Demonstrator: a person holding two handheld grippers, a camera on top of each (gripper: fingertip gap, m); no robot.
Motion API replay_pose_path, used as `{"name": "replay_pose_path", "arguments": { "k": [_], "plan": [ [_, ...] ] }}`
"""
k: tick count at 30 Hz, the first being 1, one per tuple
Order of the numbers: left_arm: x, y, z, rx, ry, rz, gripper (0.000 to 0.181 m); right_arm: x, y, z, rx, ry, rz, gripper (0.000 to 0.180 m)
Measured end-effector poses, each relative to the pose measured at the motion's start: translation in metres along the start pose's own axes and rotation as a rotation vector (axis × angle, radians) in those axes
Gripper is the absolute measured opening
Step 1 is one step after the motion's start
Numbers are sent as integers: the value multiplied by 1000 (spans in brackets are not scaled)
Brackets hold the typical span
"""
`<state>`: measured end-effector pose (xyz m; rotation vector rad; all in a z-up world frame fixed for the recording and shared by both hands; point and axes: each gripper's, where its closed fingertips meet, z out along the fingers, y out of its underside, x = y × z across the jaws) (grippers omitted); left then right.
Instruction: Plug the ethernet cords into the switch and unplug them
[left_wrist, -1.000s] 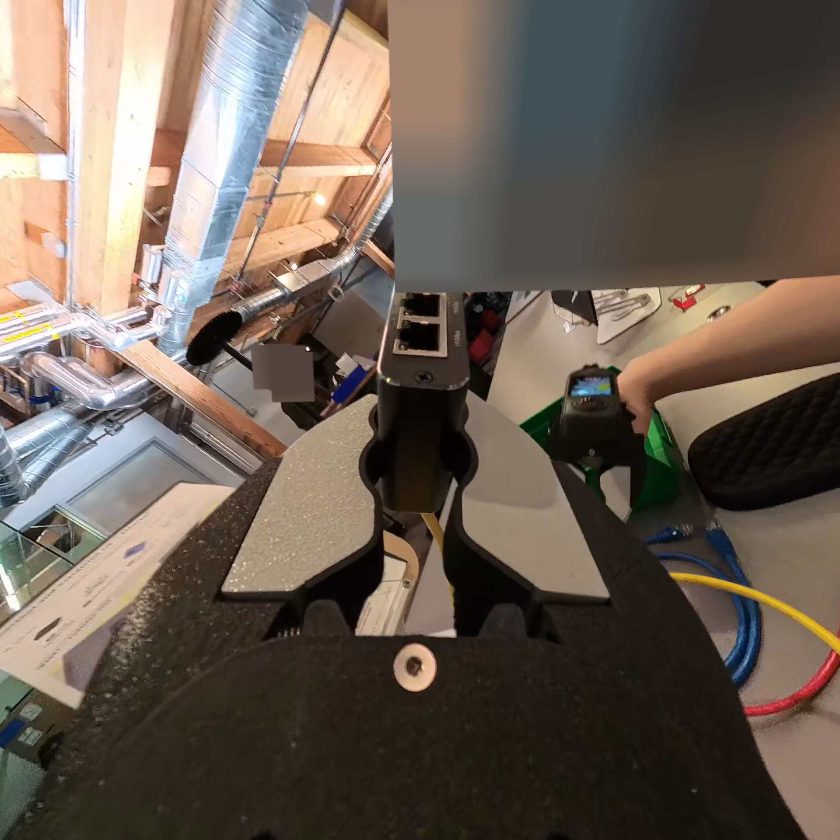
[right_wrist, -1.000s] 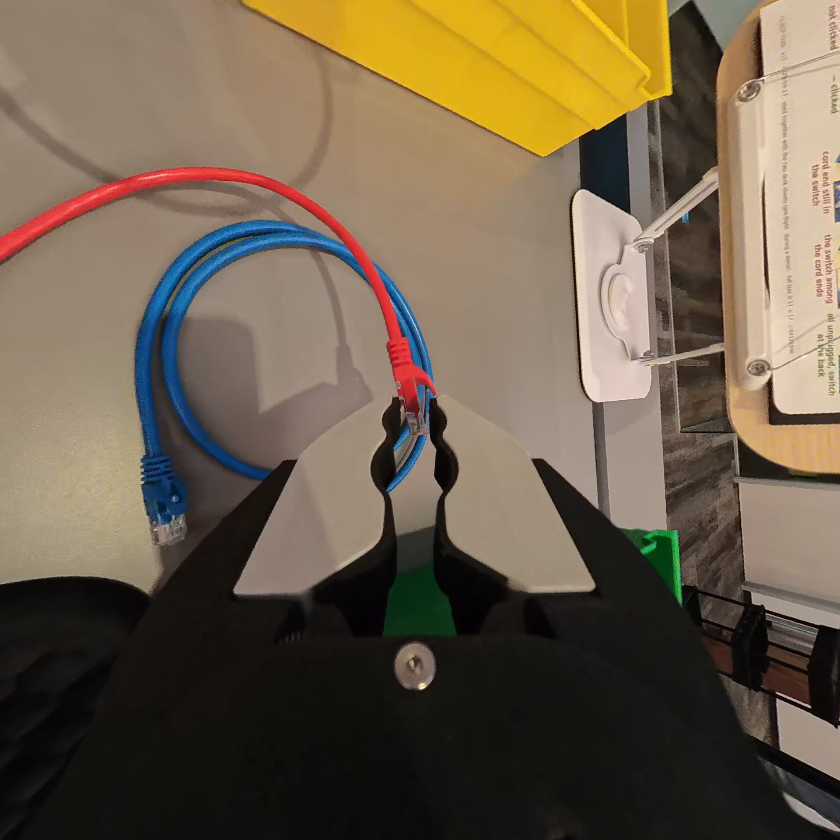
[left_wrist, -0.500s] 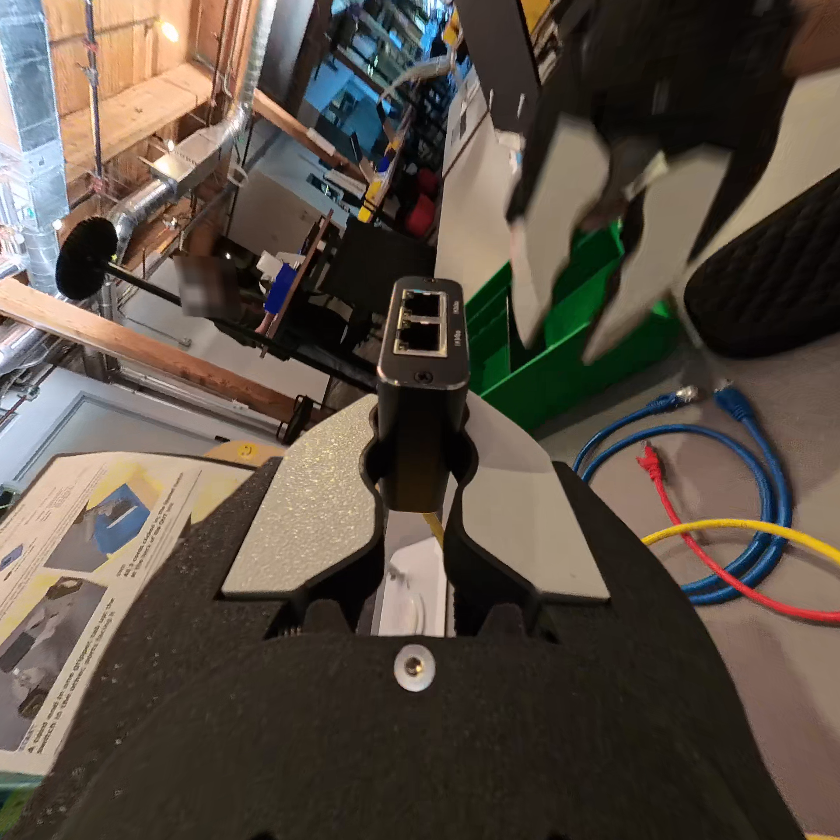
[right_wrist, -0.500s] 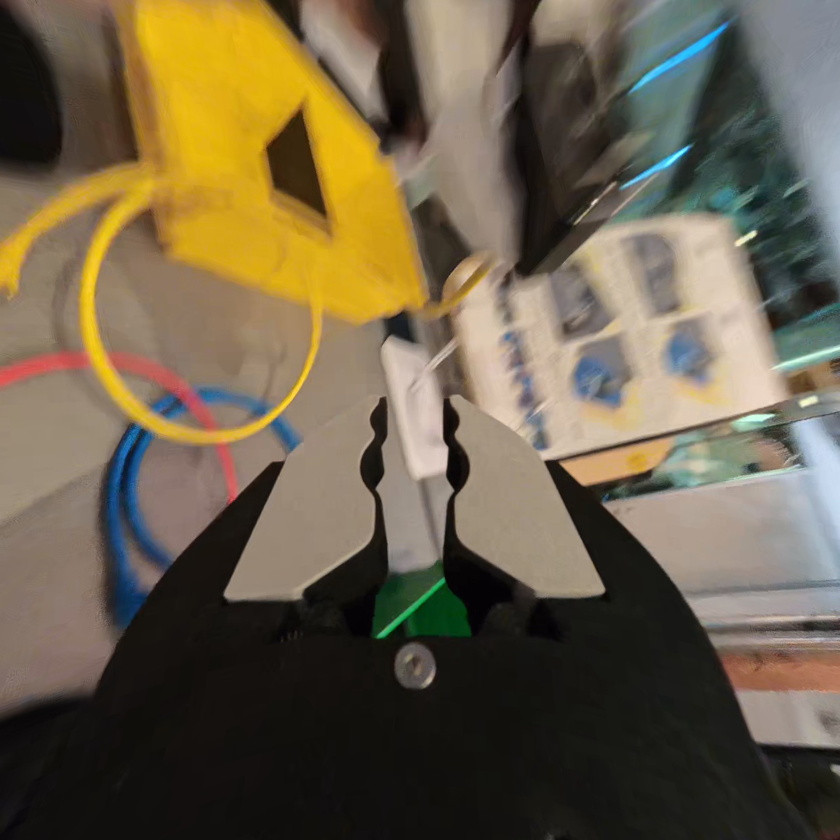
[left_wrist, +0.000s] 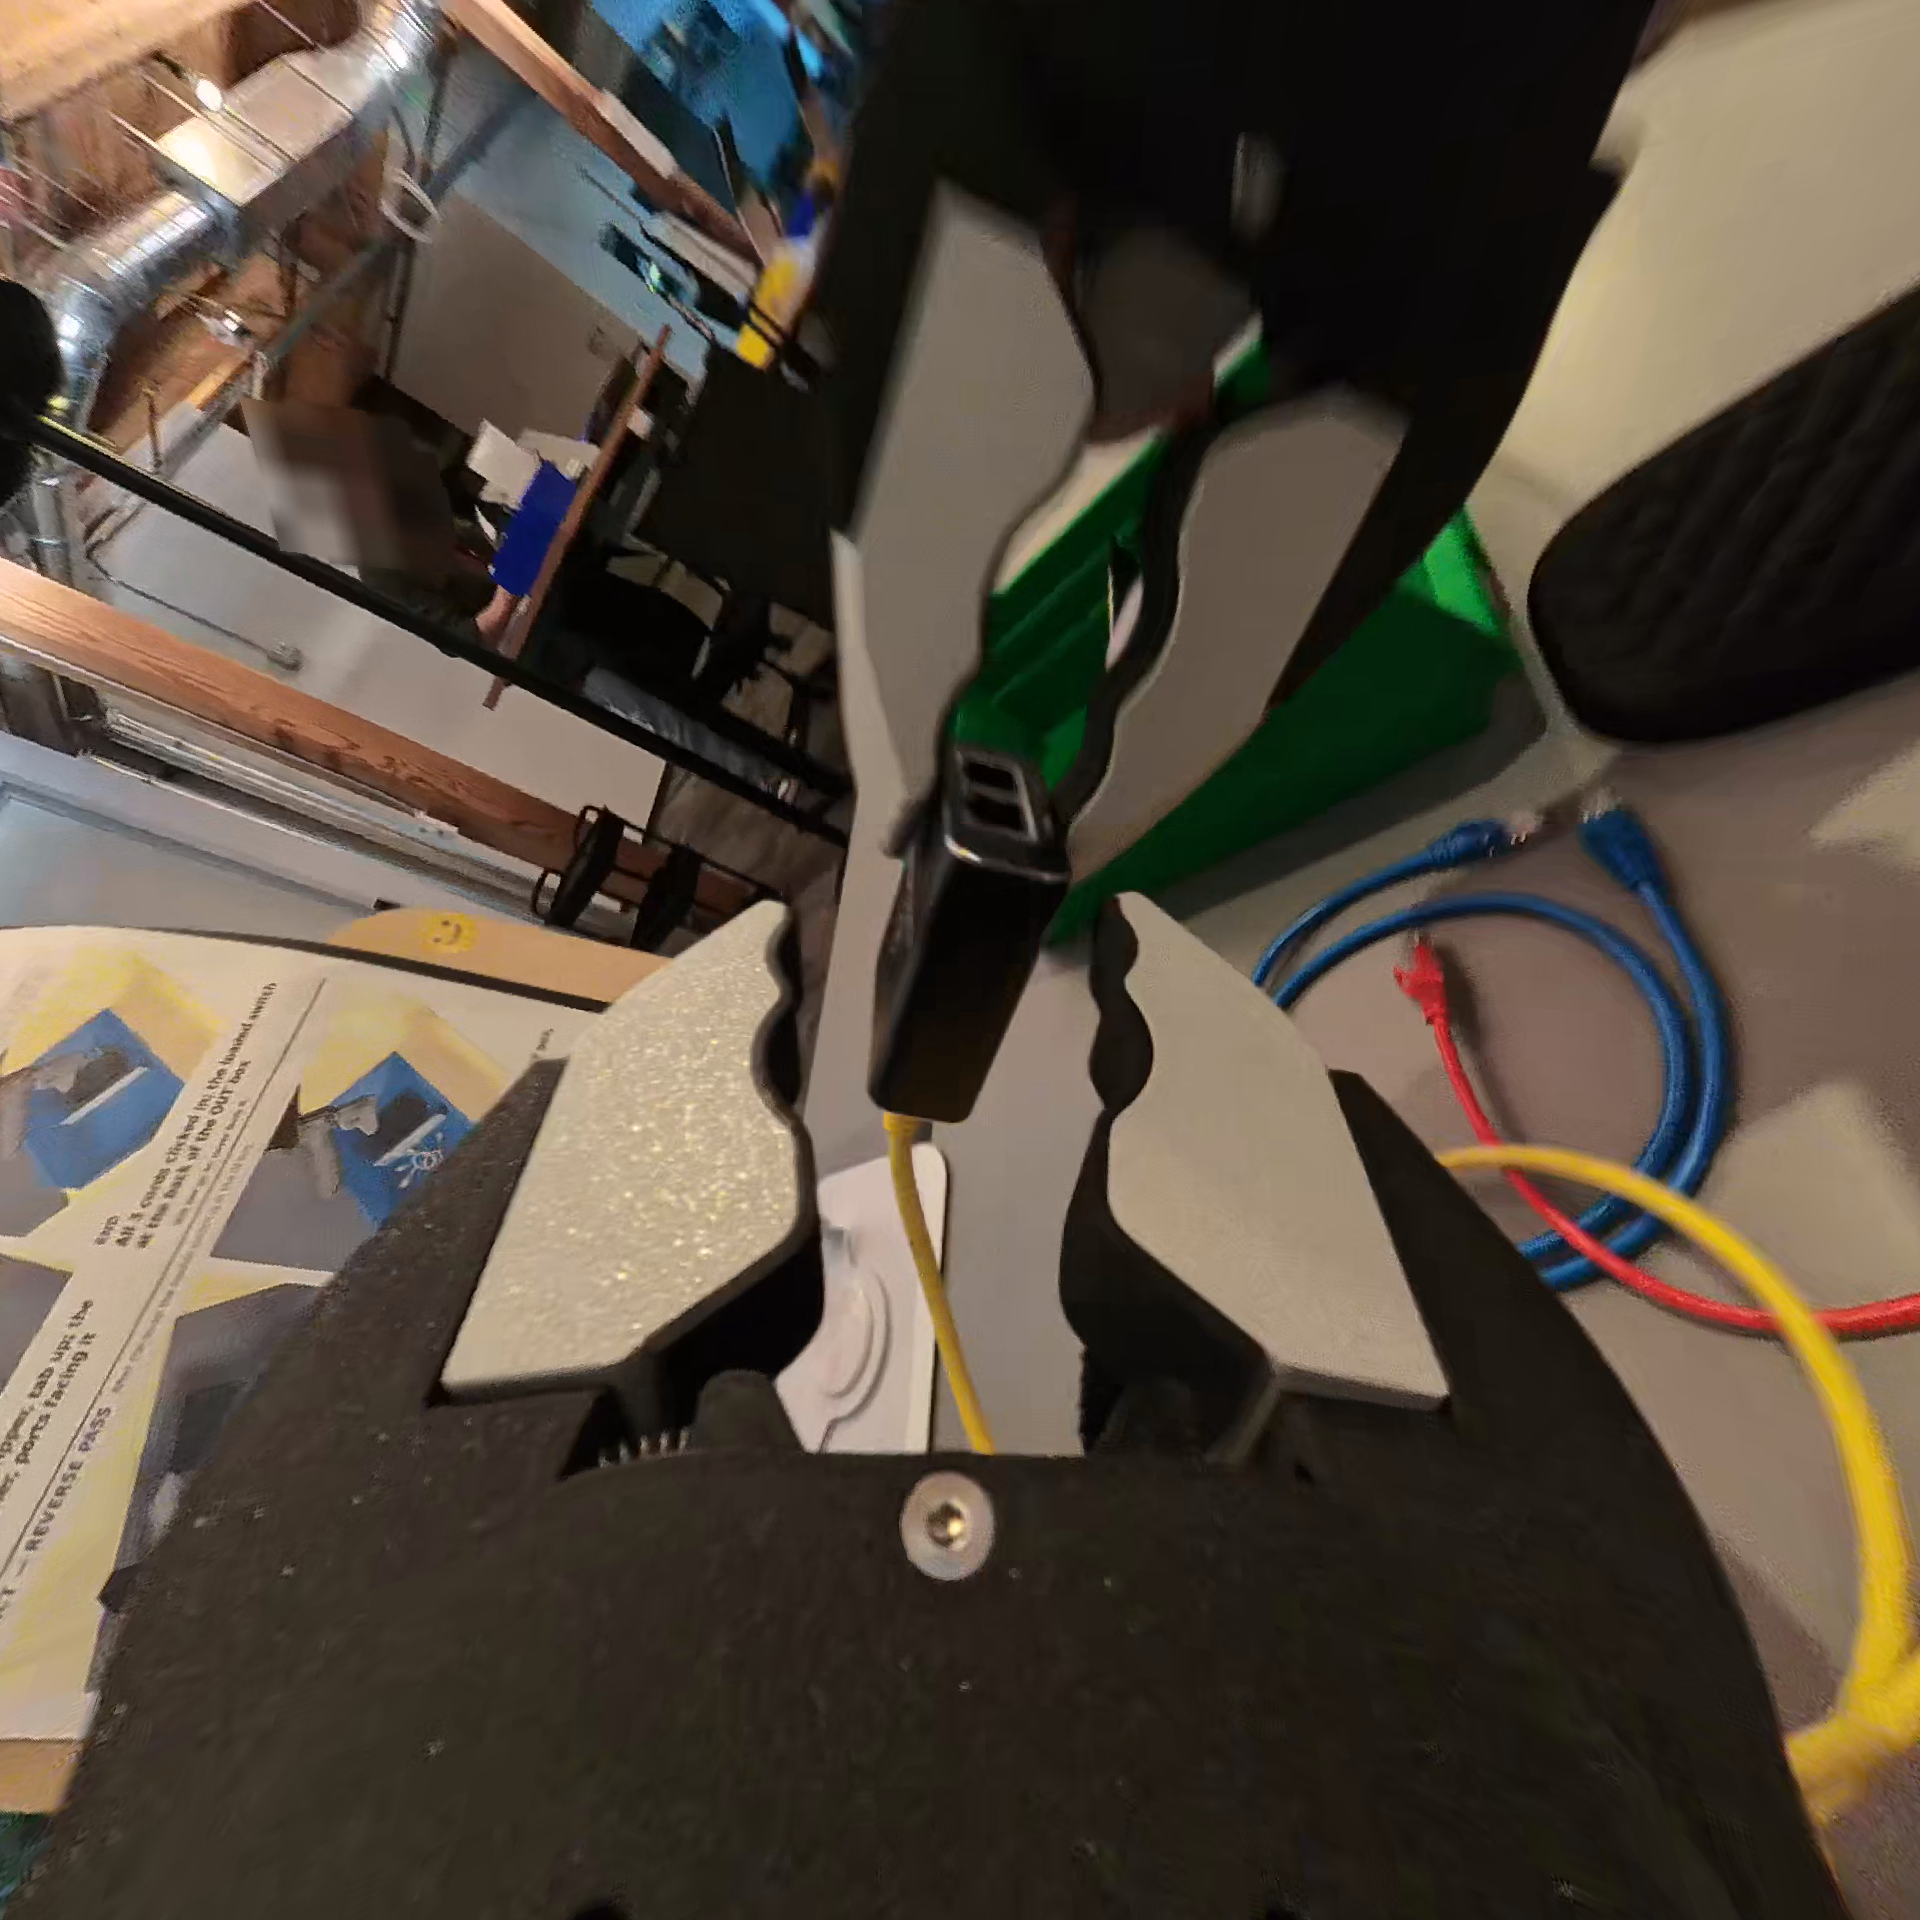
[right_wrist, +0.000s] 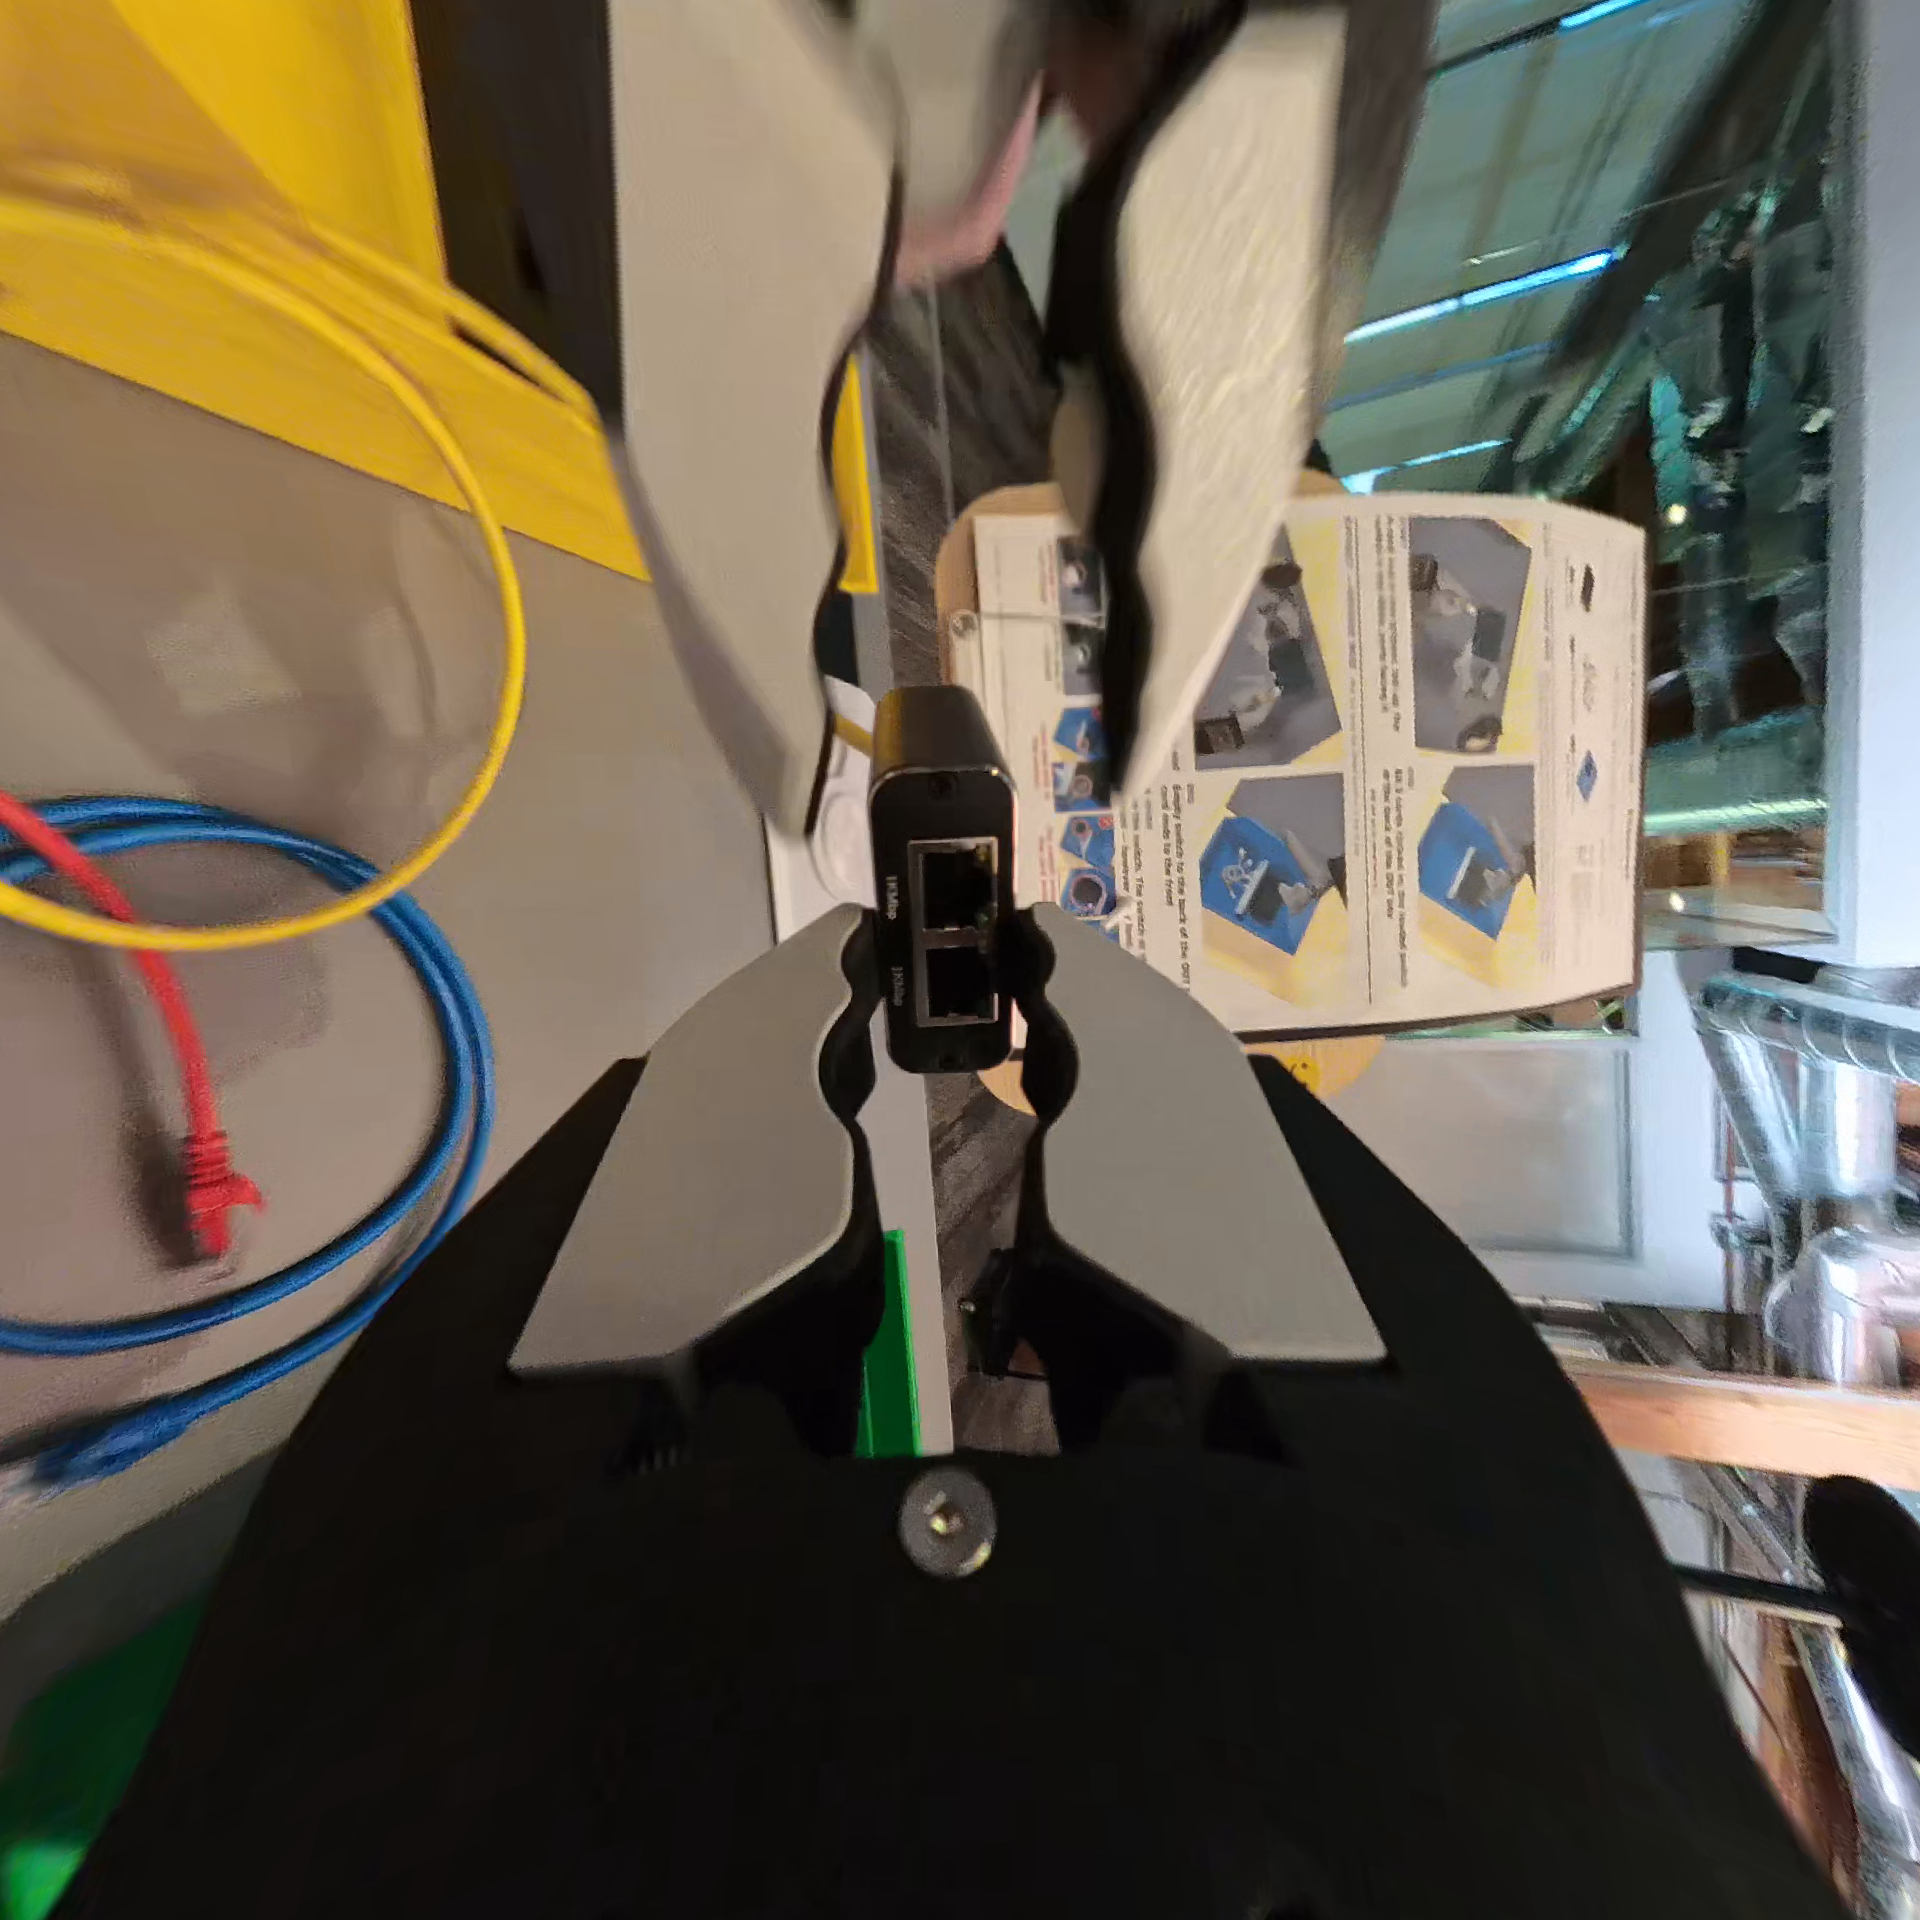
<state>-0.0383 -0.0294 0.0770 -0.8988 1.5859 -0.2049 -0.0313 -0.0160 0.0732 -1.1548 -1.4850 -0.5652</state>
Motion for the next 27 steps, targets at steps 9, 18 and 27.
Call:
{"name": "replay_pose_path", "arguments": {
  "k": [9,18,27],
  "plan": [
    [-44,-14,-68,160,-146,-135,60,-73,57,107,-146,30,-33,25],
    [-48,-17,-79,180,-161,-131,58,-58,121,127,-277,43,202,26],
    [-46,-20,-81,182,-152,-125,56,-59,164,99,-589,-164,214,26]
  ]
}}
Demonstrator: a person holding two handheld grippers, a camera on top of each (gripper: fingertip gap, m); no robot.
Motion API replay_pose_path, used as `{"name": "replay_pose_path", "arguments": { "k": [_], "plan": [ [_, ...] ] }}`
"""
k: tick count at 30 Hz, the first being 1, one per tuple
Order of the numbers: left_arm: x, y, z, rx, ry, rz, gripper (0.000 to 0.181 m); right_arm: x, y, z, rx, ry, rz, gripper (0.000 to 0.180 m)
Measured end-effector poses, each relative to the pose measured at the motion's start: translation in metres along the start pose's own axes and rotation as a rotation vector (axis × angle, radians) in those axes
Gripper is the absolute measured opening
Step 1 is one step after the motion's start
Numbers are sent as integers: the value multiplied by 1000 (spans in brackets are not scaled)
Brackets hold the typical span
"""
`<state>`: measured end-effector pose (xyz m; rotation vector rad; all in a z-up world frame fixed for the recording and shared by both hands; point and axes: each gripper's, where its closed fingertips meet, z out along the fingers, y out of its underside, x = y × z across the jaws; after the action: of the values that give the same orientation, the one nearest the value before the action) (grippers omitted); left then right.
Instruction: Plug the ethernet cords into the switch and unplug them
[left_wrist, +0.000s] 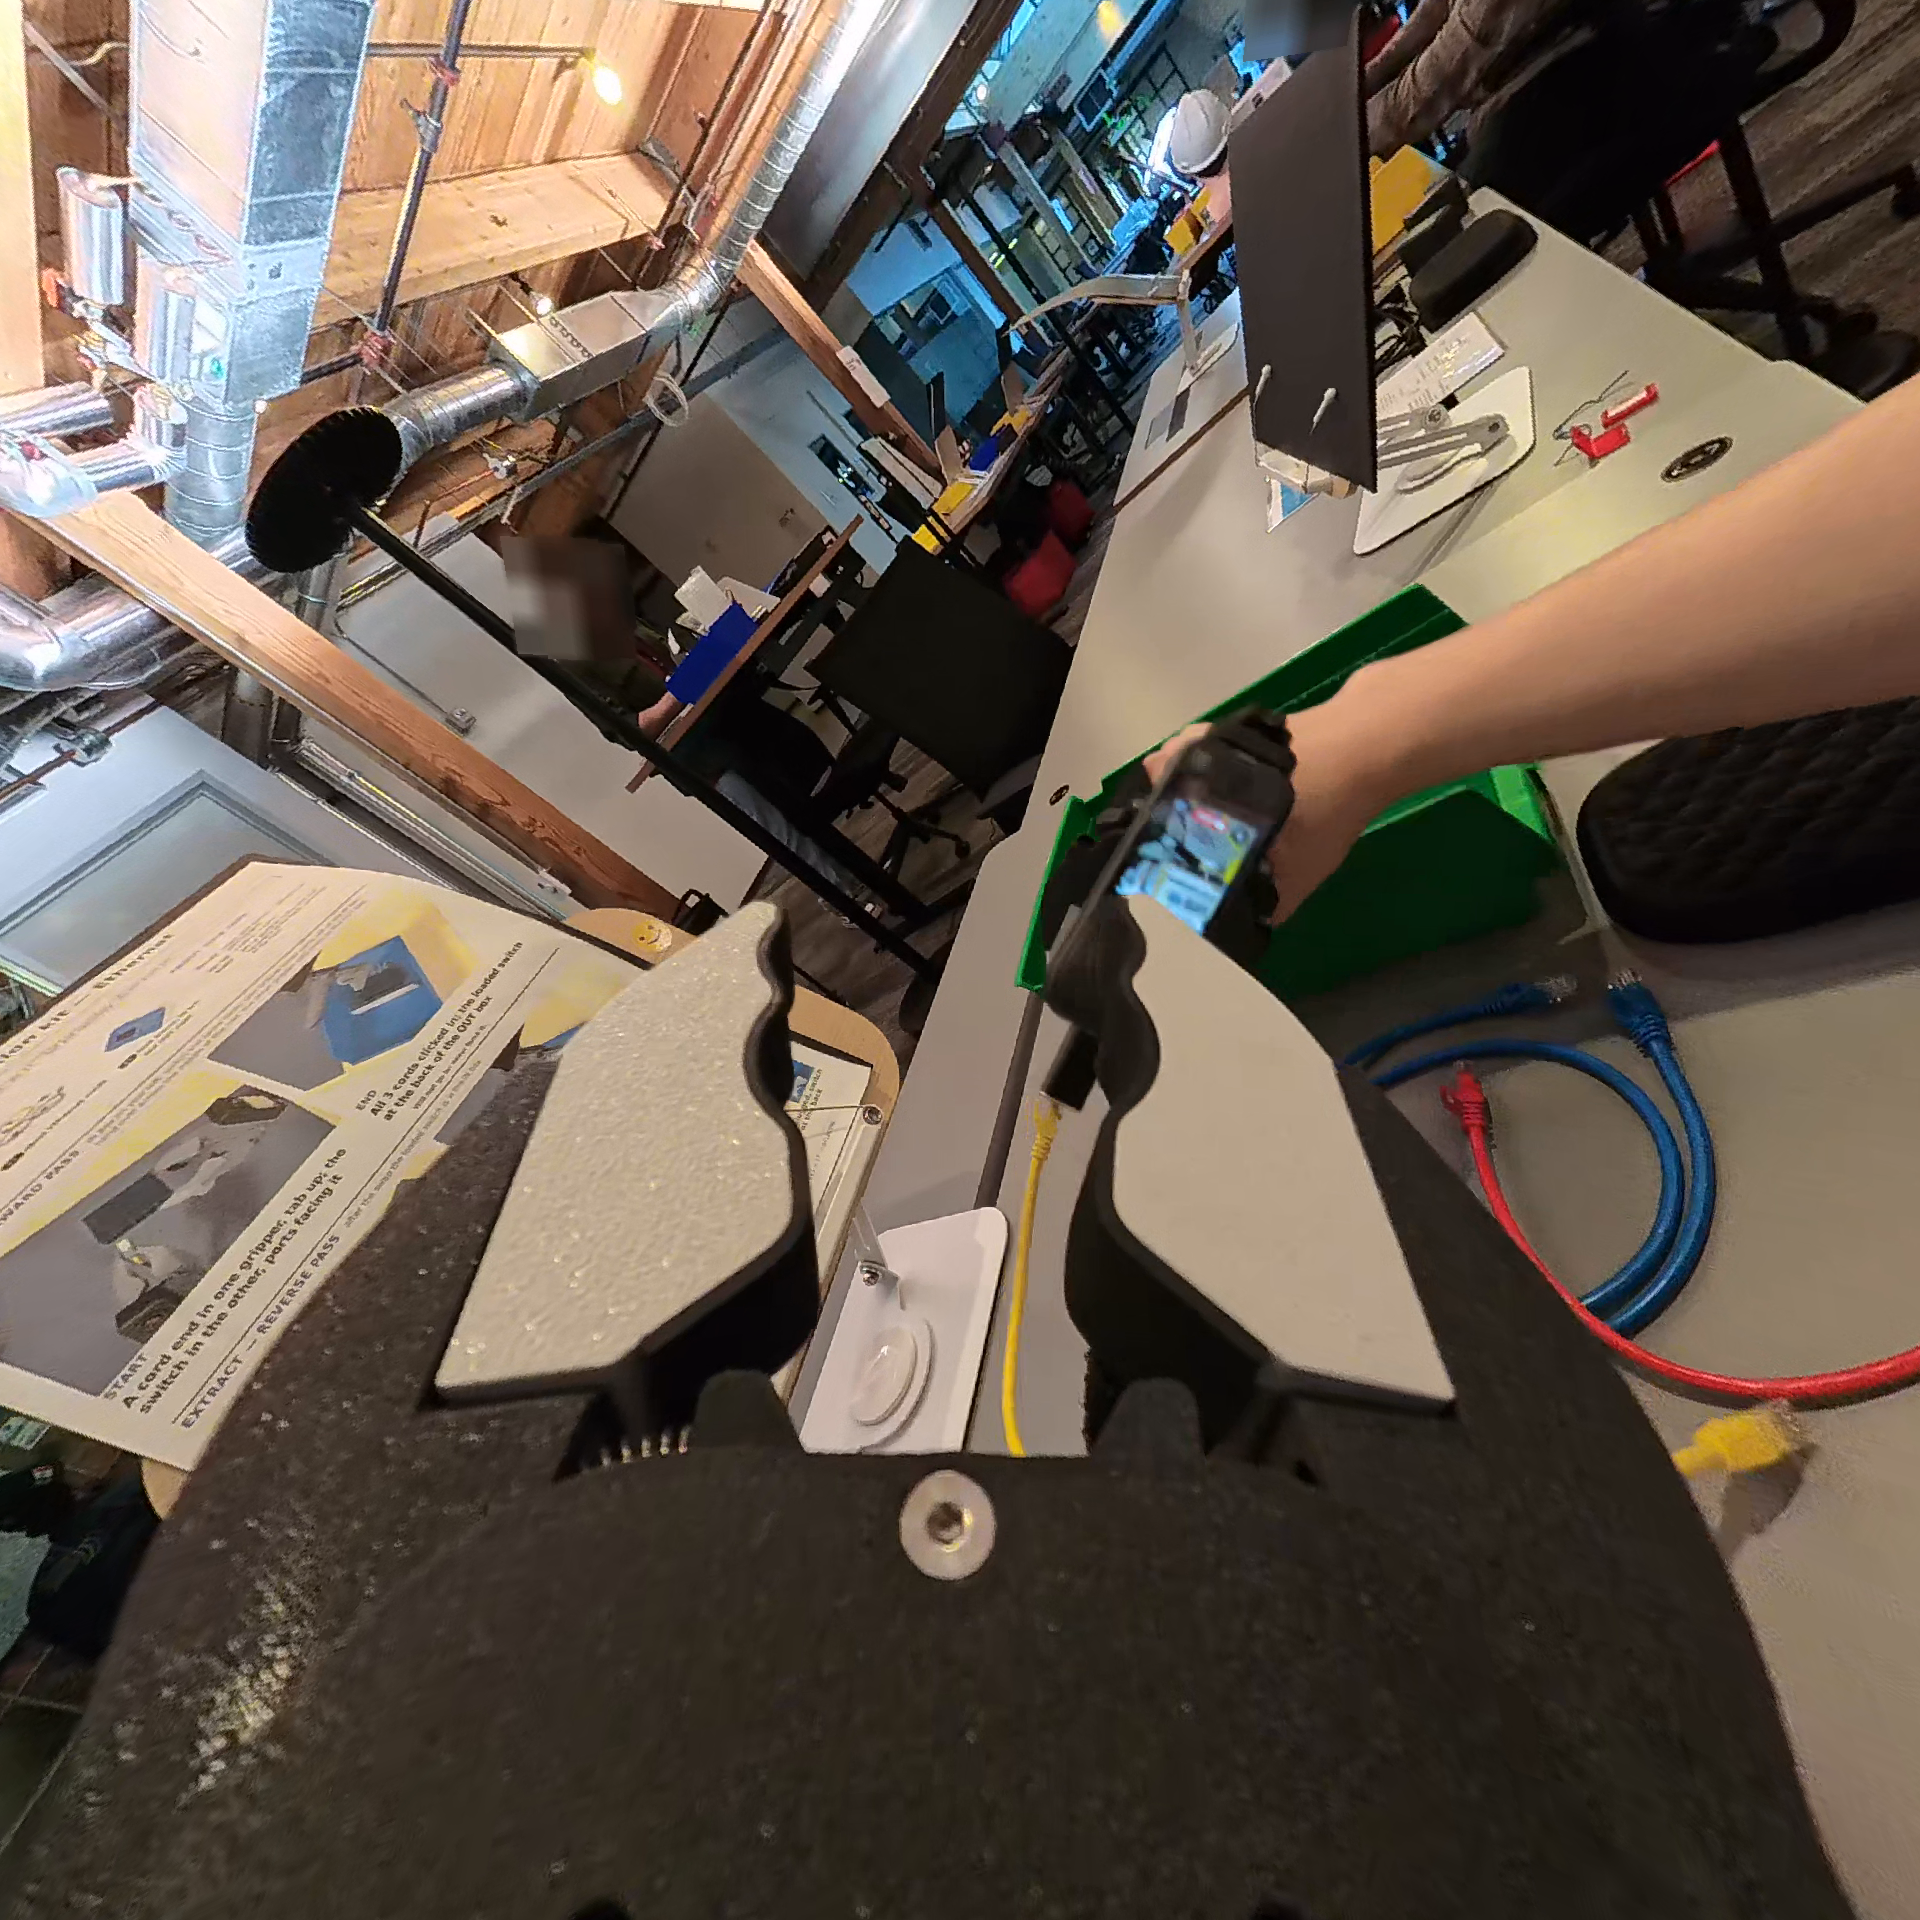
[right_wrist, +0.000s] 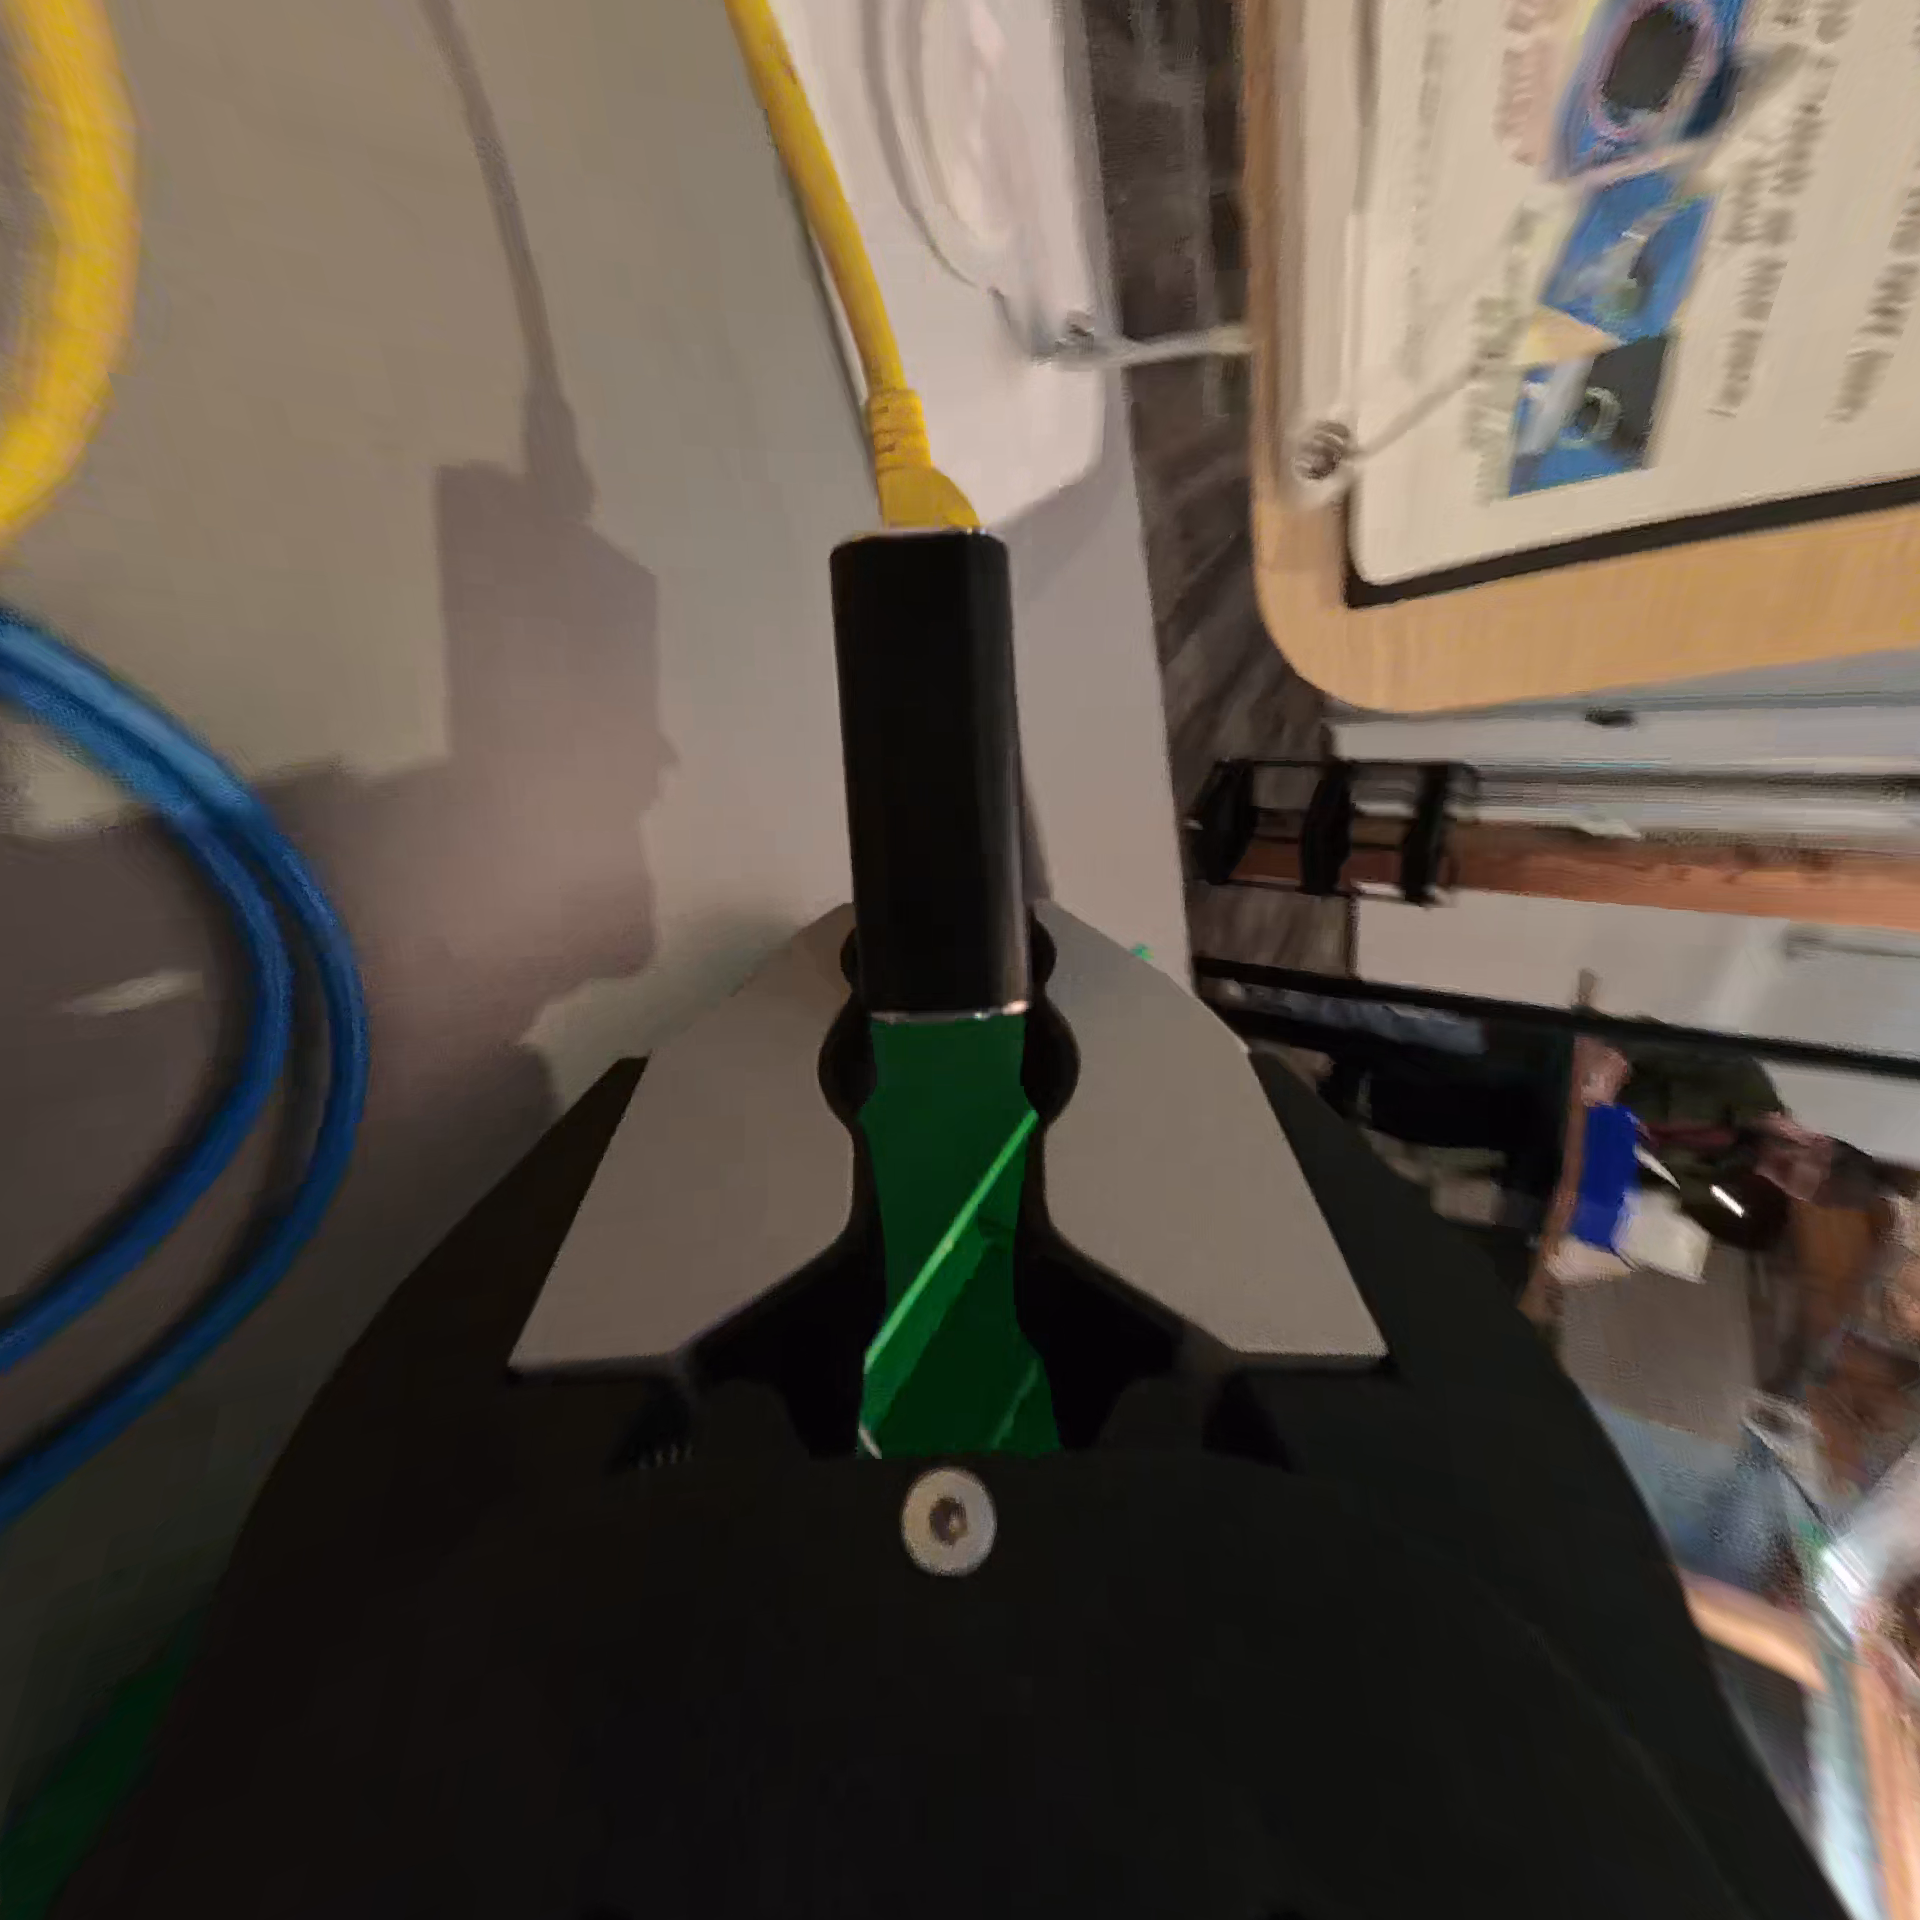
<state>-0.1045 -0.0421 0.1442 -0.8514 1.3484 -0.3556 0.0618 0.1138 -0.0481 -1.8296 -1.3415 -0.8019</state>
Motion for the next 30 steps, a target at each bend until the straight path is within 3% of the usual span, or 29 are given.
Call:
{"name": "replay_pose_path", "arguments": {
  "k": [5,7,13,17,21,26,30],
  "plan": [
    [-2,0,-6,14,9,-16,51,-34,-27,-42,369,-211,17,25],
    [-6,11,-7,-16,12,-52,50,-42,-32,-60,465,-215,-30,25],
    [-52,116,-16,-410,-205,-267,52,-22,-40,-121,685,-86,13,25],
    [-55,175,-8,-576,-255,-451,48,6,-33,-133,648,8,82,25],
    [-12,219,17,-751,-76,-380,40,18,-36,-127,575,41,86,25],
    [54,235,20,-926,262,-359,20,29,-45,-127,551,71,74,25],
    [60,243,0,-1041,289,-379,6,33,-63,-129,597,58,88,25]
  ]
}}
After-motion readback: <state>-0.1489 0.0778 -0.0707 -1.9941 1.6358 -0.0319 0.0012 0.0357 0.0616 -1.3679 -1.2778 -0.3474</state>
